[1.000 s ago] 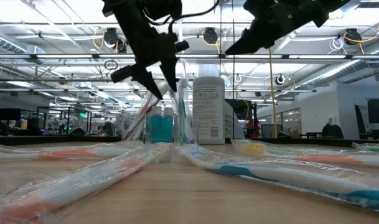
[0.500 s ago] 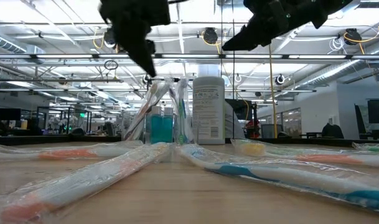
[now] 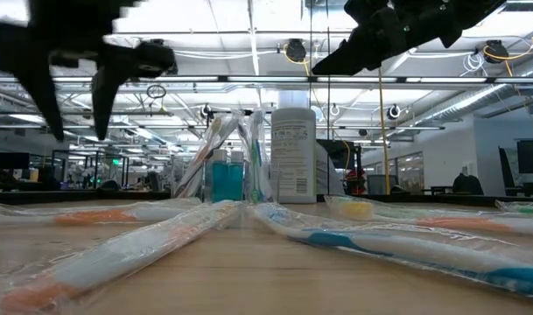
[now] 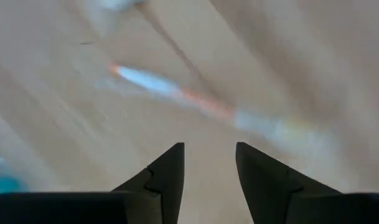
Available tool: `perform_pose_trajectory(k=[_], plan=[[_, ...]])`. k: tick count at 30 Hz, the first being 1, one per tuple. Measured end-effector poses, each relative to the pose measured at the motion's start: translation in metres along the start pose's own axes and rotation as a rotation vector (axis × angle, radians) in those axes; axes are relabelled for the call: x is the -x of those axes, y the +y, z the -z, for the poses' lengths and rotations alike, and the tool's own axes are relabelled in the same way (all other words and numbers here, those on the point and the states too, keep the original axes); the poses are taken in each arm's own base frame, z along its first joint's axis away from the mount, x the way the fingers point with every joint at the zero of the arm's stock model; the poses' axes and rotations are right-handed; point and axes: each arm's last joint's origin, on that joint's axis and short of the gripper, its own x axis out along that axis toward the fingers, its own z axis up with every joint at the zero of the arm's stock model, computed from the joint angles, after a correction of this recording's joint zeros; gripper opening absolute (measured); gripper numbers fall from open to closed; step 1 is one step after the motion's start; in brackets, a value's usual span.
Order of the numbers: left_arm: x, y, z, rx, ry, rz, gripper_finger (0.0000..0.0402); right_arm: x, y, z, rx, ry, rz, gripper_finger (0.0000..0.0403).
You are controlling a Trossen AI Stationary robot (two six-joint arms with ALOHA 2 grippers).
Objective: Pick & Place toothbrushing station
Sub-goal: Put the orange toothbrush into the transparent organizer
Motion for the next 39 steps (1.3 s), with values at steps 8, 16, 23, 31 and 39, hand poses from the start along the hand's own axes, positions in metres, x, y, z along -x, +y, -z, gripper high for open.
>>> perform_pose_trajectory(k=[8,16,23,31,39], plan=[[-0.031,-0.027,0.012,-0.95,0.198,-0.199,0.0147,0.0,-0.001,-0.002,-0.026,-0.023,0.005,0.0134],[-0.039,-0.031,0.002,-1.155,0.002,-0.178,0.0147,0.0,-0.001,-0.003,-0.041,-0.029,0.006,0.0134],[-0.048,-0.03,0.004,-1.149,-0.095,-0.075,0.0147,0.0,-0.001,-0.003,-0.041,-0.03,0.007,0.0134],[-0.065,-0.026,0.005,-1.17,-0.189,-0.11,0.0147,0.0,0.0,-0.003,-0.08,-0.03,0.003,0.0134],[-0.082,-0.029,0.023,-1.063,-0.209,-0.084,0.0118,0.0,0.0,-0.003,-0.126,-0.03,0.002,0.0134]])
